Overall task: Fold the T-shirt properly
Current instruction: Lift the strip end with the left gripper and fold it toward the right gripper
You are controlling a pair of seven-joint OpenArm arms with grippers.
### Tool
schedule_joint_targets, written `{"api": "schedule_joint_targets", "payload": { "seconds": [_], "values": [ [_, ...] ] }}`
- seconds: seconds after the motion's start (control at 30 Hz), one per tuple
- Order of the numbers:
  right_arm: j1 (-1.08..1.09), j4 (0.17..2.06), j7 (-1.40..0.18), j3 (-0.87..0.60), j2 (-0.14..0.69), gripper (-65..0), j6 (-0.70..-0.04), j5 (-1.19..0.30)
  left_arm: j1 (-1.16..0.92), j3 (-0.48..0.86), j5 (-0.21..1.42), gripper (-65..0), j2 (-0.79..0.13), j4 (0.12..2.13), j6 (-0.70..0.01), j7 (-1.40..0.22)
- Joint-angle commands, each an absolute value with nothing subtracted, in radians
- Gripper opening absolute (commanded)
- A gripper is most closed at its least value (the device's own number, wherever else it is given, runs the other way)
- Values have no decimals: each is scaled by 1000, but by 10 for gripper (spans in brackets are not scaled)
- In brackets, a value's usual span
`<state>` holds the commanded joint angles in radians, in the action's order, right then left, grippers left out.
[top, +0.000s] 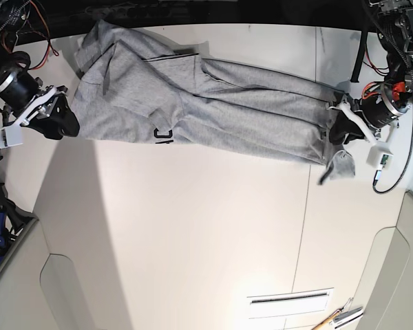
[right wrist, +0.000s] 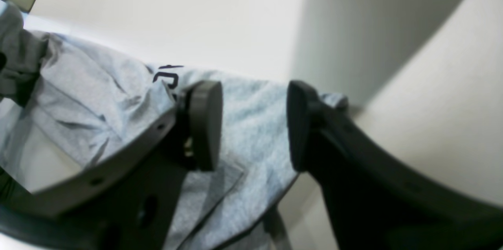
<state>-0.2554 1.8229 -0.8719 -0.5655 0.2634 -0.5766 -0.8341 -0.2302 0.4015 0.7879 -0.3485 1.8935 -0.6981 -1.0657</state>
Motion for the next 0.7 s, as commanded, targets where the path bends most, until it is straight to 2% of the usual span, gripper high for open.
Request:
{"api": "schedule_joint_targets", "payload": {
  "seconds": [0.2, 0.5, 0.7],
  "values": [
    [-255, 1823, -872, -566, 263, -383, -576, -834, -231, 341, 796, -650, -346, 1906, -698, -1066],
    [-256, 1823, -871, -566, 263, -383, -576, -834, -230, 149, 761, -650, -346, 1906, -698, -1053],
    [-256, 1823, -872, -580, 263, -383, -574, -813, -230, 94, 761, -650, -322, 1906, -698, -1042]
  ]
}}
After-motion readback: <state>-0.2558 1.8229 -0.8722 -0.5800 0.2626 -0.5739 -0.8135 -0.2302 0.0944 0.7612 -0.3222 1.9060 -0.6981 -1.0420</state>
